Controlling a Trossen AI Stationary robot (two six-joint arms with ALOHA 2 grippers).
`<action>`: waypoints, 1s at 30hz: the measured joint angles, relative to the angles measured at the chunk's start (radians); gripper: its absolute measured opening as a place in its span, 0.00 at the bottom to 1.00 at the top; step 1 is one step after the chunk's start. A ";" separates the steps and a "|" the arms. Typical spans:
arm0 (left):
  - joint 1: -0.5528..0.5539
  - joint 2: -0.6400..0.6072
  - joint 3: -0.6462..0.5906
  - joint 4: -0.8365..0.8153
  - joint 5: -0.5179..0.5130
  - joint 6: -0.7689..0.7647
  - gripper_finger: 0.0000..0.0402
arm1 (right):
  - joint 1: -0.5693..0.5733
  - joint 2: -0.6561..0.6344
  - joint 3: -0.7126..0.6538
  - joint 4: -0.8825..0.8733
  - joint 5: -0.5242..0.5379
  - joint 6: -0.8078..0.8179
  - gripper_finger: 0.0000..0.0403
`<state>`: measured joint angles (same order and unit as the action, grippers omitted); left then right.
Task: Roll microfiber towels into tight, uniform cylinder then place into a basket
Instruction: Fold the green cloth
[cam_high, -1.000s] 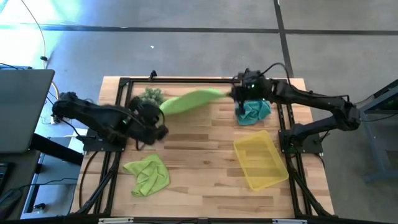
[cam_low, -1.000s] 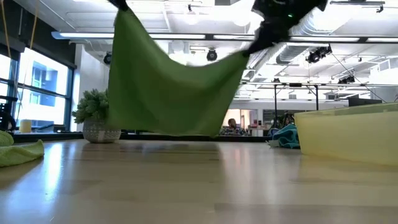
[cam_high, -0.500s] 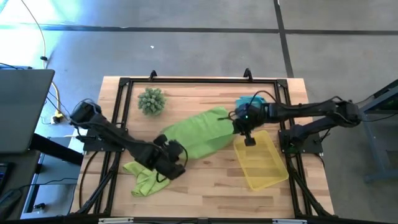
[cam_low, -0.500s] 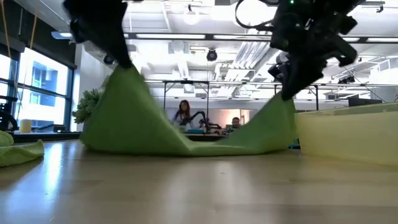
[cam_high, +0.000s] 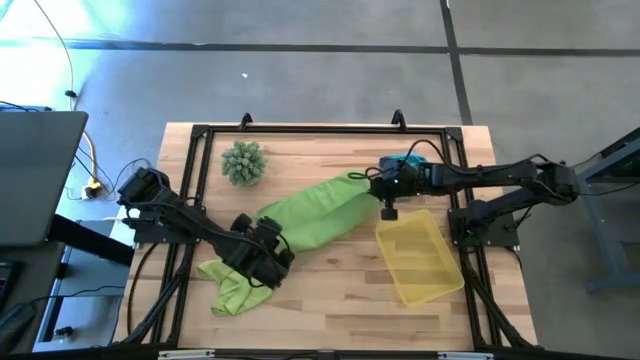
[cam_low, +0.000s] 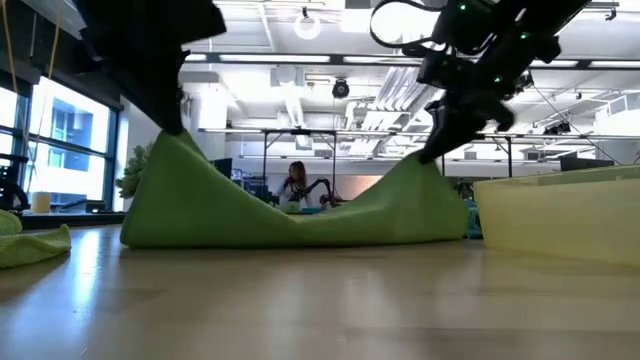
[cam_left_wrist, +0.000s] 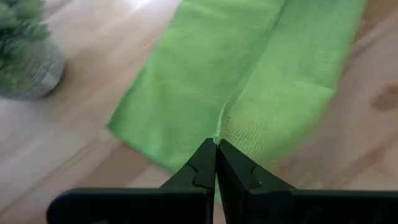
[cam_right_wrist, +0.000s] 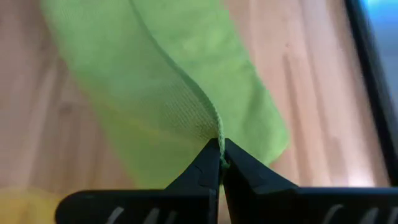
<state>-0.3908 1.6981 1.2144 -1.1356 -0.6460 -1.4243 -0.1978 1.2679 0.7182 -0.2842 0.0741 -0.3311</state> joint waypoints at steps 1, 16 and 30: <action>0.006 0.000 0.000 -0.026 0.002 -0.016 0.00 | -0.001 0.008 0.001 0.018 0.013 0.004 0.00; 0.144 0.028 -0.006 -0.096 -0.009 0.000 0.00 | -0.039 0.173 0.000 0.196 0.128 0.062 0.00; 0.195 0.053 -0.007 -0.175 -0.063 -0.038 0.00 | -0.049 0.225 0.000 0.228 0.322 0.014 0.00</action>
<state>-0.1955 1.7512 1.2072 -1.3102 -0.7089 -1.4626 -0.2466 1.4933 0.7185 -0.0557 0.3959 -0.3170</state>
